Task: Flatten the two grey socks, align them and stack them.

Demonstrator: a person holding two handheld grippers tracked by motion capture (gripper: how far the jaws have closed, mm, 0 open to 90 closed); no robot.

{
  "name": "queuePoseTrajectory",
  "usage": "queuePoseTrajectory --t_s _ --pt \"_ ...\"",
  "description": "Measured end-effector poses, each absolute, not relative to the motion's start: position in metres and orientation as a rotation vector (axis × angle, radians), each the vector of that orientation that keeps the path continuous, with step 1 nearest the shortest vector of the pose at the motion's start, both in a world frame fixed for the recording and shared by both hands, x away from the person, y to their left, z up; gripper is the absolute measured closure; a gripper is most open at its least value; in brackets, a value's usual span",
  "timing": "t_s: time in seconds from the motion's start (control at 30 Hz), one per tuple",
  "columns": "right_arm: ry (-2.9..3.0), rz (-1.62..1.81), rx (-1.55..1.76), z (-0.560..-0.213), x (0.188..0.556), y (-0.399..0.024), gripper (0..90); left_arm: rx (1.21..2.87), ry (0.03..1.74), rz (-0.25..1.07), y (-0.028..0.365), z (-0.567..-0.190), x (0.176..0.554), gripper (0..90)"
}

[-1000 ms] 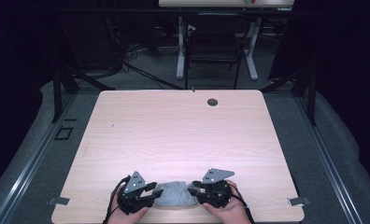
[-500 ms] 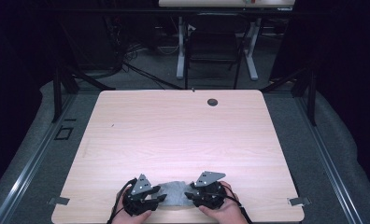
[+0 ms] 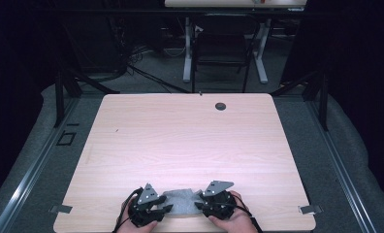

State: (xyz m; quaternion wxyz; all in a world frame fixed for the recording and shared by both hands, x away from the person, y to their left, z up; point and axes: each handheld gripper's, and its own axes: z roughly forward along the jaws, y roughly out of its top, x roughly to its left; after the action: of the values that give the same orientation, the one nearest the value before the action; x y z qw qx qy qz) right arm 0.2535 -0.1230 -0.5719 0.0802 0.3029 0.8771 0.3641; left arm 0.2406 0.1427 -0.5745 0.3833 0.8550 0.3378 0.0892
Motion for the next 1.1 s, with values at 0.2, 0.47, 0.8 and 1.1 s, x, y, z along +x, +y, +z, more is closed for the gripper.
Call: queuePoseTrajectory --t_s 0.2,0.47,0.8,1.1 --pt "2.627 1.11 0.905 -0.573 0.254 -0.125 65.0 2.181 0.856 0.233 0.142 -0.575 0.24 59.3" --pt "2.618 1.123 0.926 -0.574 0.259 -0.125 64.6 2.166 0.871 0.218 0.143 -0.575 0.247 59.3" --pt "2.614 1.131 0.955 -0.574 0.271 -0.124 64.4 2.146 0.904 0.212 0.144 -0.575 0.261 59.1" --pt "2.627 1.104 0.974 -0.572 0.288 -0.12 64.0 2.142 0.91 0.224 0.144 -0.576 0.277 57.0"
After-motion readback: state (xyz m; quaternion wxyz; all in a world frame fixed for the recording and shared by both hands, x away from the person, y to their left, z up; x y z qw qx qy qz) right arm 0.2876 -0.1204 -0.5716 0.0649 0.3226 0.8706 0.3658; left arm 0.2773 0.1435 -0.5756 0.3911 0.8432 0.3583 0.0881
